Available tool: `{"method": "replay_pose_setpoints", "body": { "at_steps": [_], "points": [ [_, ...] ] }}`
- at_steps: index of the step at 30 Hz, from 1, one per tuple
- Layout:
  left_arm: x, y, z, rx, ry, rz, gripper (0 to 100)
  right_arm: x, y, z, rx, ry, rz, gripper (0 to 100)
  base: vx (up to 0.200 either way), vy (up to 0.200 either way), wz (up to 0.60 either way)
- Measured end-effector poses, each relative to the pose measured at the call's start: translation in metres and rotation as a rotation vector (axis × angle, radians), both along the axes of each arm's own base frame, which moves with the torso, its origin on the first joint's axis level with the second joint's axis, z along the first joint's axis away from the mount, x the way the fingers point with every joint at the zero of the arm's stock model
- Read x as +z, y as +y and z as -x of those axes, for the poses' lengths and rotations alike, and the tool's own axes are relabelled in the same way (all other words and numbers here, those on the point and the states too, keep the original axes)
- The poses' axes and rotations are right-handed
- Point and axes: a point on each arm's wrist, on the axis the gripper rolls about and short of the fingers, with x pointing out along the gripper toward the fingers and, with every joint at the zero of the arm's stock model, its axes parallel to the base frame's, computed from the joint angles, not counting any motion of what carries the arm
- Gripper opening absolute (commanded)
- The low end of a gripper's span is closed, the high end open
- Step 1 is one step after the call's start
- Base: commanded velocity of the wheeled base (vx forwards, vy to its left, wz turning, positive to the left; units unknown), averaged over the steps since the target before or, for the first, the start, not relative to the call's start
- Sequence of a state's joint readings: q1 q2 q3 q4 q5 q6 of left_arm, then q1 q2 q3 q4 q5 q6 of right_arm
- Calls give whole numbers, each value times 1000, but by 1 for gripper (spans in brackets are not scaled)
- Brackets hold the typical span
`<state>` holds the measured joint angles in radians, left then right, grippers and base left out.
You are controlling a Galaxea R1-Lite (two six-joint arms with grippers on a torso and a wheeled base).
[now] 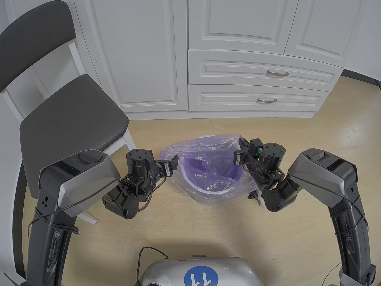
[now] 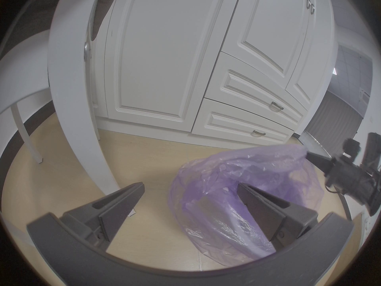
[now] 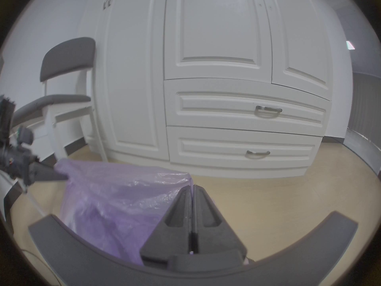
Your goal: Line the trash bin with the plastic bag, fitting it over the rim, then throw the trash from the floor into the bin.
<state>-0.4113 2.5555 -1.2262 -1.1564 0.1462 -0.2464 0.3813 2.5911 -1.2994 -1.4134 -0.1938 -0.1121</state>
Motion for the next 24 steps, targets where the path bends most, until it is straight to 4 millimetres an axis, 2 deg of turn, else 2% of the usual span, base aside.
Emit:
{"method": "replay_pose_setpoints", "body": {
  "at_steps": [8,13,16,18,24],
  "points": [
    [4,-7,13,-17,-16,-7,100,4,14,-48,-38,-87,-102,0,0,0,0],
    [10,-14,26,-39,-62,-25,100,-16,12,-73,-75,-35,-156,0,0,0,0],
    [12,-18,34,-53,-79,-35,100,-28,9,-80,-95,-13,-178,0,0,0,0],
    [13,-19,38,-58,-88,-37,100,-29,6,-83,-105,-23,-195,0,0,0,0],
    [19,-23,47,-73,-98,-38,100,-10,-4,-87,-132,-70,-233,0,0,0,0]
  ]
}}
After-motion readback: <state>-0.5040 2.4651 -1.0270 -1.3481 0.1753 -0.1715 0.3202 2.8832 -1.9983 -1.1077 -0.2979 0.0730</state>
